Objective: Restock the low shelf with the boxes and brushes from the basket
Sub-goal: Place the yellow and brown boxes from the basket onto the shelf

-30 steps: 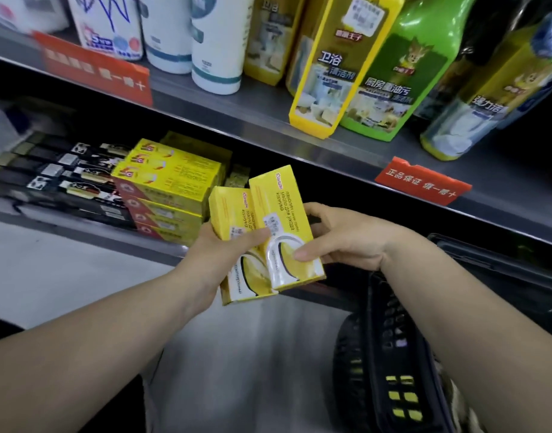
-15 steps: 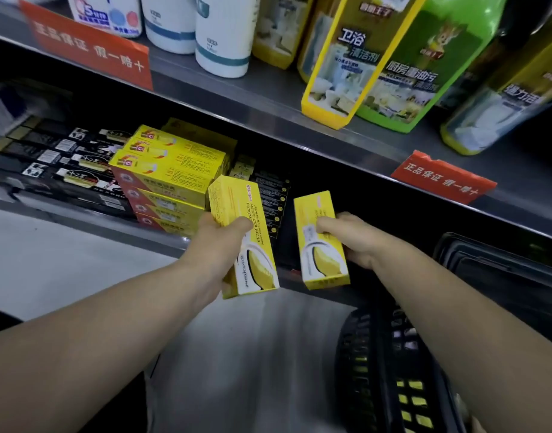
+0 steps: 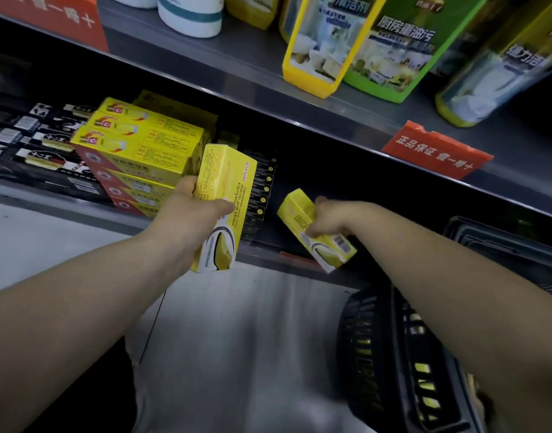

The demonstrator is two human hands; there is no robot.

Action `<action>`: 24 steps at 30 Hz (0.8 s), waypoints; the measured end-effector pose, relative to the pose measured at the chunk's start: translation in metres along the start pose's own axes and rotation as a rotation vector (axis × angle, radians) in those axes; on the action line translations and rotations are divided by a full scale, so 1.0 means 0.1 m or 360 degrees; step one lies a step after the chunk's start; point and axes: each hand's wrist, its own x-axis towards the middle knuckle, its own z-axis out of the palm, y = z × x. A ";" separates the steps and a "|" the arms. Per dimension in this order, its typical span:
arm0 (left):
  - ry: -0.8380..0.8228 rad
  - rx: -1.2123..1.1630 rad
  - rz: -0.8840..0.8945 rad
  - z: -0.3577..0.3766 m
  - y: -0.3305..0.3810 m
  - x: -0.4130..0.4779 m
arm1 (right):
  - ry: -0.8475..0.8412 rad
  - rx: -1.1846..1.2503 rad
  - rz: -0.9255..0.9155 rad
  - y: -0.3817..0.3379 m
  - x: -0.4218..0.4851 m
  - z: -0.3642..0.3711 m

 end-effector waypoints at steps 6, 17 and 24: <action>0.0055 -0.0019 -0.0021 0.00 0.06 0.04 | 0.0033 -0.0213 -0.0090 -0.14 0.40 0.30; 0.0053 -0.0006 -0.0049 0.05 0.07 0.06 | 0.0192 0.0246 -0.0199 -0.08 0.53 0.66; 0.0022 0.0045 -0.0040 0.06 0.05 0.04 | 0.0254 0.0179 -0.0172 -0.12 0.57 0.70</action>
